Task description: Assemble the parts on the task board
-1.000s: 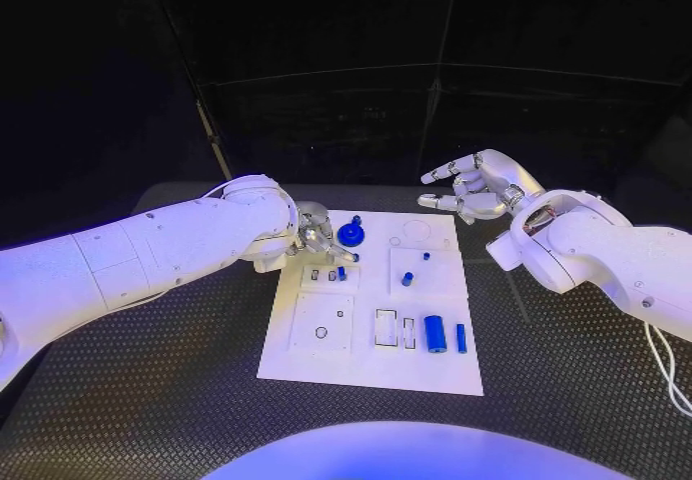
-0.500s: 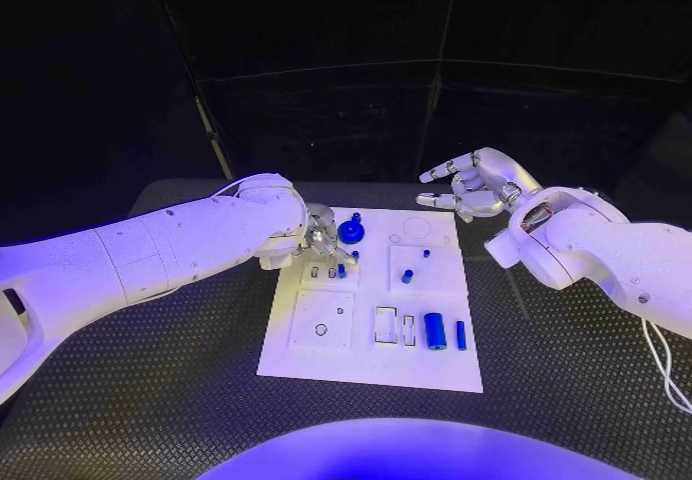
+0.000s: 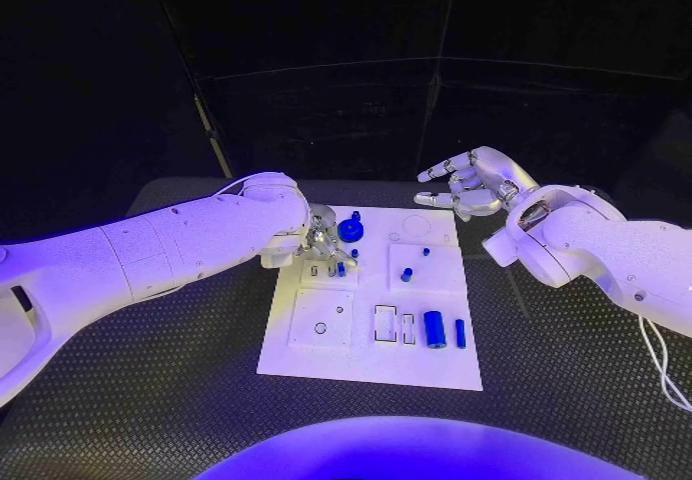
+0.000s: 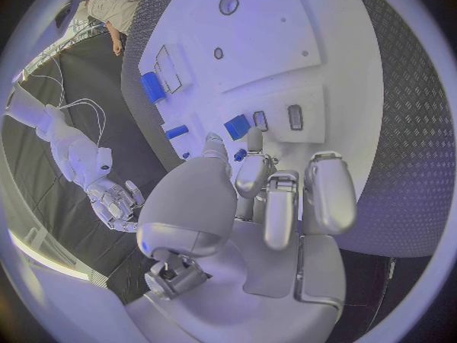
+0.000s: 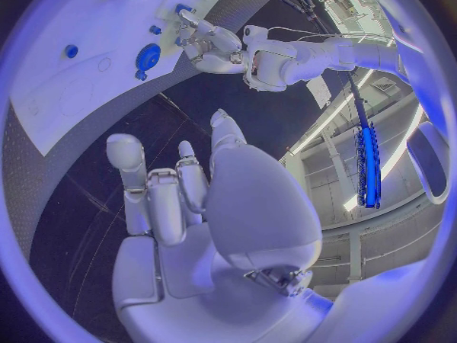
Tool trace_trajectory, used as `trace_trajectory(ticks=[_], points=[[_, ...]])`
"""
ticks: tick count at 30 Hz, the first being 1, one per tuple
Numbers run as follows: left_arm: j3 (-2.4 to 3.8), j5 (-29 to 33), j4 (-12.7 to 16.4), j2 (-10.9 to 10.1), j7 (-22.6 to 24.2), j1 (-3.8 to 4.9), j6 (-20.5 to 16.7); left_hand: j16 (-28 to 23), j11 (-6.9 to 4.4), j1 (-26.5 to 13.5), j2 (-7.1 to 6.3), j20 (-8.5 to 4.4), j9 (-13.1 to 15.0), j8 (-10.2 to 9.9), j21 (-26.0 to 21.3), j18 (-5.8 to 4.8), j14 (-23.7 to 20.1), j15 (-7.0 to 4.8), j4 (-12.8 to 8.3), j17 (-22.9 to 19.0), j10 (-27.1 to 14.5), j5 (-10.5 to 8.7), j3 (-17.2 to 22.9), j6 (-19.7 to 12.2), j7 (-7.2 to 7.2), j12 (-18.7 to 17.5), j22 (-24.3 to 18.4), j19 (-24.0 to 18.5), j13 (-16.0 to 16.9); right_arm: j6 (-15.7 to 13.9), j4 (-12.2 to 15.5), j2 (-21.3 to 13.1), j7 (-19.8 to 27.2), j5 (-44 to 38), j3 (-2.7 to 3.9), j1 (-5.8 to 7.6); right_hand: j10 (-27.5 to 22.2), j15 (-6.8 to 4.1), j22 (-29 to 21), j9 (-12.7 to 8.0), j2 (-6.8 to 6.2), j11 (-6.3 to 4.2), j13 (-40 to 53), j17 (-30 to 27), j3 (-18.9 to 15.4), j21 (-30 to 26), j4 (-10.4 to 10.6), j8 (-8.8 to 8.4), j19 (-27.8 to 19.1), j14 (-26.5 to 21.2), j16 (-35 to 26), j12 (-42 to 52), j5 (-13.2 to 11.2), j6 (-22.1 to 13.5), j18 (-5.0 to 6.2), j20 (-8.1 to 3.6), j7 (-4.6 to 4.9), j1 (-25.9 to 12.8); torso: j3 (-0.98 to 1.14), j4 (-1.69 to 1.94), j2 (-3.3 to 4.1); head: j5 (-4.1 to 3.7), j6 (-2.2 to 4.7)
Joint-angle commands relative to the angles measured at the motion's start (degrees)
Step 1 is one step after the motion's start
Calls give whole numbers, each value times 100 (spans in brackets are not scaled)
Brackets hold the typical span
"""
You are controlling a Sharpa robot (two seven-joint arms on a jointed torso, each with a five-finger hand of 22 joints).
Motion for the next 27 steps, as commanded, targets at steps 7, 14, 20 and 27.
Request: trace_trajectory(ticks=[7,14,20,27], points=[[1,-46,-37,52,-47,10,175,17,6,137,95,4,77,86,32,-75,605,-13,-11,1508,-43,-4,-41,-79,6,-12,35,-35,21,62,-22,29,1,-31,5,12,-29,-41,-7,2,47,-28,-6,215,-41,-37,17,39,-25,299,-29,-25,39,34,100,-7,-16,-7,2,6,-4,-1,-20],[0,-9,-42,88,-50,10,268,17,8,286,138,9,145,134,43,-74,605,-11,-30,1508,-58,-2,-30,-112,6,-21,52,-49,14,76,-41,47,-2,-32,5,12,-25,-42,-3,3,56,-30,-3,214,-44,-36,18,43,-20,299,-30,-22,49,40,99,-8,-18,-6,2,4,-2,0,-37],[-1,62,-61,98,-51,10,298,17,9,451,218,14,204,173,51,-74,605,-8,-60,1508,-72,2,21,-142,8,-35,66,-60,3,88,-53,56,-14,-44,5,12,-28,-44,-8,3,68,-32,-8,213,-47,-40,18,48,-20,300,-32,-25,64,45,99,-9,-20,-2,1,7,-4,-2,-45],[-1,115,-75,104,-53,10,298,17,11,718,391,19,278,214,54,-71,605,-5,-144,1508,-86,5,174,-191,12,-52,74,-78,-8,96,-78,66,-27,-57,5,11,-34,-45,-27,3,73,-33,-17,200,-48,-50,15,50,-29,297,-39,-32,73,47,103,-10,-21,4,2,4,-3,1,-48]])
